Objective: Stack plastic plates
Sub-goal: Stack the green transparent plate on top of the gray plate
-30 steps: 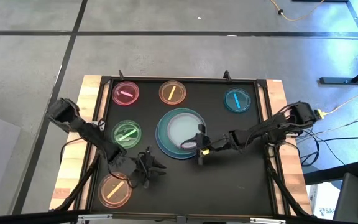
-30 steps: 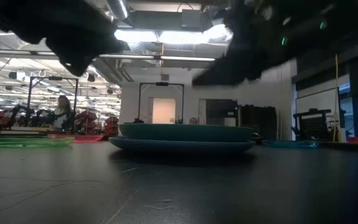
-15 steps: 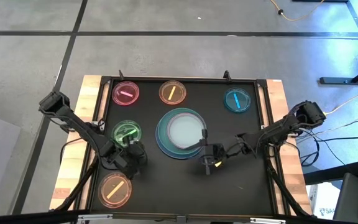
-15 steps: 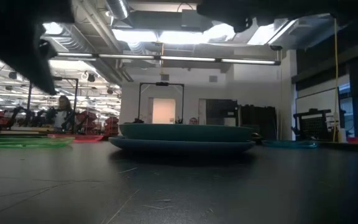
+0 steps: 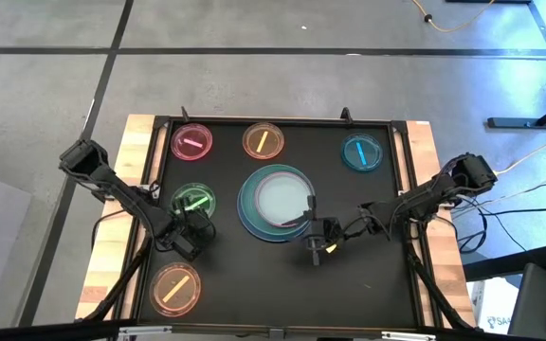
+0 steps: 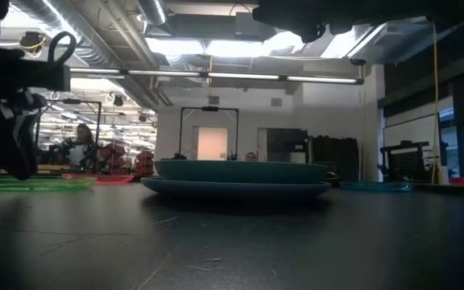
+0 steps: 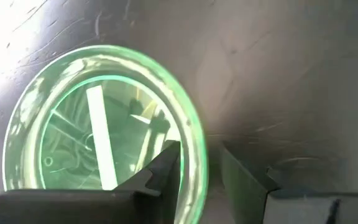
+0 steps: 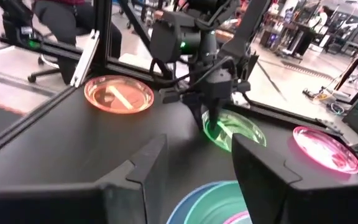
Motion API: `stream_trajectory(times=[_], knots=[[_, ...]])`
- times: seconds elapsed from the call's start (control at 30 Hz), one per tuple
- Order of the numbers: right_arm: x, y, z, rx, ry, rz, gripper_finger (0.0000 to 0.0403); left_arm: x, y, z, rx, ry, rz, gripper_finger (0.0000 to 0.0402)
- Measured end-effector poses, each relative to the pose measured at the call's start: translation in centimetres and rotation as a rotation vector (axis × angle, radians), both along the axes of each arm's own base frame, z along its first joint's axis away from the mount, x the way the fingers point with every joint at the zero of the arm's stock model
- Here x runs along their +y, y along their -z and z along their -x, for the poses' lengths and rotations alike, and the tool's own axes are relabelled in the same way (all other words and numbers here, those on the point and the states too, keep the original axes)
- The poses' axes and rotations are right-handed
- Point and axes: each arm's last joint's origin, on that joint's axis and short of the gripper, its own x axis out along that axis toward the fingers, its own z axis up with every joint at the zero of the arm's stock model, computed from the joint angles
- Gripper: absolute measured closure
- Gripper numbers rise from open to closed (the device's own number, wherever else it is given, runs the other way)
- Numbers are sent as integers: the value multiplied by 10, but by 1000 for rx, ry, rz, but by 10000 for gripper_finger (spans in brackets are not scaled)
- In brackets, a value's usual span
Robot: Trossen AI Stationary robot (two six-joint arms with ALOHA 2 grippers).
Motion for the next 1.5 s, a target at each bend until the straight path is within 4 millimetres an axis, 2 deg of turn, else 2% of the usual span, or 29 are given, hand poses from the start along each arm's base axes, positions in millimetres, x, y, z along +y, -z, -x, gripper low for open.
stream_trajectory(times=[0.47, 0.6, 0.83, 0.93, 1.07, 1.5], knots=[[0, 6, 1, 65, 10, -29, 233, 10, 22, 12, -14, -12, -8, 300], [-1, 6, 1, 61, 24, -27, 233, 10, 23, 11, -19, 4, -23, 324], [-1, 6, 1, 61, 45, -30, 233, 10, 23, 10, -24, 28, -33, 393], [-1, 6, 1, 61, 45, -32, 233, 10, 22, 10, -26, 28, -45, 396], [-1, 6, 1, 61, 45, -32, 233, 7, 14, 4, -21, 60, -64, 398], [-1, 6, 1, 61, 48, -54, 233, -13, -36, -30, -169, 168, -146, 400]])
